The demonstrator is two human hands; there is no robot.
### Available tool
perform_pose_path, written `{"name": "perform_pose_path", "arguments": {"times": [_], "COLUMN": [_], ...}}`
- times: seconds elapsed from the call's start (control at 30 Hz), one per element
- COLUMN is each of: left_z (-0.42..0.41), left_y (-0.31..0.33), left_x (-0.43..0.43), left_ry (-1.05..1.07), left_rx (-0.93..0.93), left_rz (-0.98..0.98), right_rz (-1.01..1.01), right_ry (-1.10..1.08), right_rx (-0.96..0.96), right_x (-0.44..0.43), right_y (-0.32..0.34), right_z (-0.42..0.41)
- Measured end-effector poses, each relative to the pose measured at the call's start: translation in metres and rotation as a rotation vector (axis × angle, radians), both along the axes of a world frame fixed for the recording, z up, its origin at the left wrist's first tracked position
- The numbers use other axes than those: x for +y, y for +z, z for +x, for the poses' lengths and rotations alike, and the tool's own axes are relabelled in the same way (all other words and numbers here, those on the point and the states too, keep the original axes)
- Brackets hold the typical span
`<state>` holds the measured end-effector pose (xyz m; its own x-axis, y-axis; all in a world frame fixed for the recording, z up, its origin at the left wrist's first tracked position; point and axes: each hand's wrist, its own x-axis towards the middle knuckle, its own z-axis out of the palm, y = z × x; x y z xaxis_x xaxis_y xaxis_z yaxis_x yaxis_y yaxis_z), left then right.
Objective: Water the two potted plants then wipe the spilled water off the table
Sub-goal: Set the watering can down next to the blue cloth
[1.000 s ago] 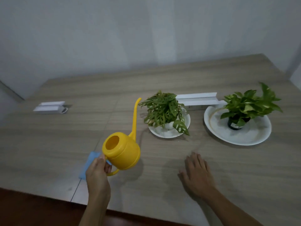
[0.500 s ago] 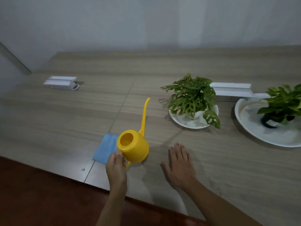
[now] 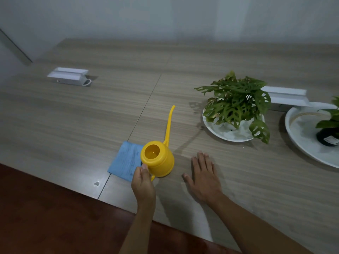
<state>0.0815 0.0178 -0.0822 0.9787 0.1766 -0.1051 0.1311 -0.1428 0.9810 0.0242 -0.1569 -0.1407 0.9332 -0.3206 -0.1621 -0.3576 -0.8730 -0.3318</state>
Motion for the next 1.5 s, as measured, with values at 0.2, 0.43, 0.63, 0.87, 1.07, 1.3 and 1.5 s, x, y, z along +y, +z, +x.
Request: {"name": "perform_pose_path", "arguments": {"times": [0.2,0.43,0.63,0.87,1.07,1.3,1.5], "left_z": [0.004,0.008,0.004,0.004,0.005,-0.003,-0.023], "left_y": [-0.009,-0.015,-0.016,-0.017,-0.012,-0.007,0.000], "left_x": [0.000,-0.005,-0.007,-0.002,0.004,0.037,0.090], "left_ry": [-0.018,-0.040,-0.089,-0.158,-0.185,-0.072,0.027], "left_rx": [-0.015,-0.009,-0.034,-0.019,-0.018,-0.039,0.002], "left_rz": [0.039,0.111,0.126,0.163,0.224,0.292,0.358], "right_rz": [-0.014,-0.094,-0.122,-0.109,-0.115,-0.082,-0.025], "right_ry": [0.000,0.000,-0.007,0.000,0.004,0.024,0.004], "right_rx": [0.013,-0.002,0.005,0.009,0.018,0.076,0.081], "right_x": [0.001,0.002,0.003,0.003,0.003,0.001,0.012], "right_y": [-0.013,-0.030,-0.031,-0.030,-0.029,-0.020,0.001], "right_z": [0.004,0.002,0.003,0.002,0.003,0.002,-0.027]}}
